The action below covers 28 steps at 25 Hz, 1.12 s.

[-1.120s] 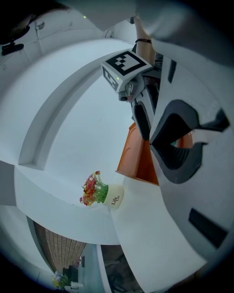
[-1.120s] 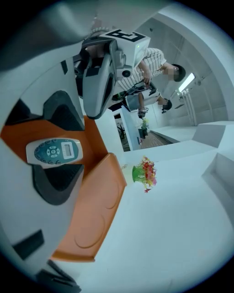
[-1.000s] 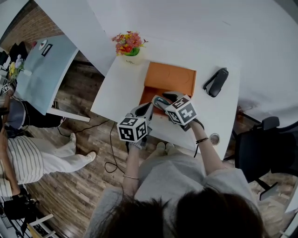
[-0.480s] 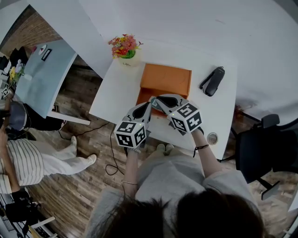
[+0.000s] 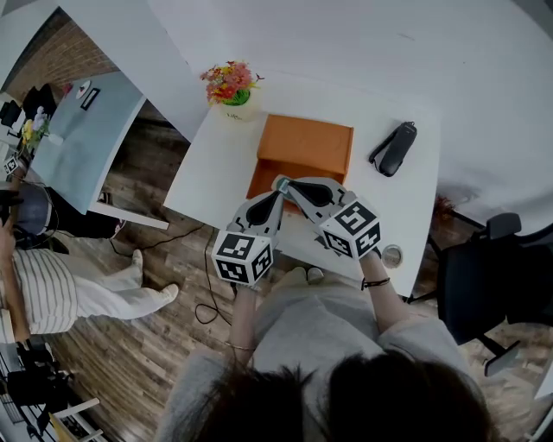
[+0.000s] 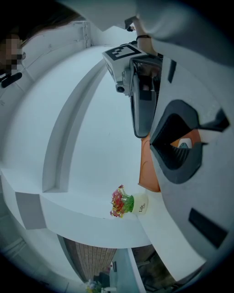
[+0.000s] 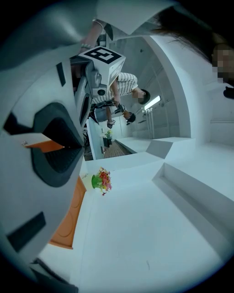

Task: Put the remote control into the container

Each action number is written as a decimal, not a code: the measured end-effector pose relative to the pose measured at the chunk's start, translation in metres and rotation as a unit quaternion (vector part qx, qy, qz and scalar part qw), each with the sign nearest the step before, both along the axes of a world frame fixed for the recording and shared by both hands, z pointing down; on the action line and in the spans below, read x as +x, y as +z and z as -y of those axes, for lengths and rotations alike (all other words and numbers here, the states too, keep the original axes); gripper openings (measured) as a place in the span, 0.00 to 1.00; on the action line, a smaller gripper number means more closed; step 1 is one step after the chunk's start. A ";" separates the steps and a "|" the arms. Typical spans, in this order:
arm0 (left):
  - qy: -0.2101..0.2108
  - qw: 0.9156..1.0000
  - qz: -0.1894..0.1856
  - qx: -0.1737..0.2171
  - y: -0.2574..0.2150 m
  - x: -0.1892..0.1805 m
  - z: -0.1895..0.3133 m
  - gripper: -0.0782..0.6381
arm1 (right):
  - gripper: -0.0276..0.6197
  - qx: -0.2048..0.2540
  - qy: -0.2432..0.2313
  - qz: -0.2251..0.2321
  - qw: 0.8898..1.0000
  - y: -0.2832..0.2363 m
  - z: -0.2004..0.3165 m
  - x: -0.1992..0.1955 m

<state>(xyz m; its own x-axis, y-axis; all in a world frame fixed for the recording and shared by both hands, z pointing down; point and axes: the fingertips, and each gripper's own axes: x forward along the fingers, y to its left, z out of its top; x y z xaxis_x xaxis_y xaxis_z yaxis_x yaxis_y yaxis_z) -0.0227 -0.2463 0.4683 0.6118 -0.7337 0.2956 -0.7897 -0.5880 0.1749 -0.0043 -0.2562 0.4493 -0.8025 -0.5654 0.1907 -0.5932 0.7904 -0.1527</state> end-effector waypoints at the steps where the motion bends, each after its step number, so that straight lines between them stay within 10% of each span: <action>1: -0.001 1.000 0.001 0.004 -0.002 0.000 -0.002 0.11 | 0.04 0.006 -0.003 0.001 1.000 -0.003 -0.002 0.000; 28: -0.004 0.999 0.004 0.046 -0.023 0.004 -0.023 0.11 | 0.04 0.042 -0.020 0.013 0.999 -0.021 -0.025 0.009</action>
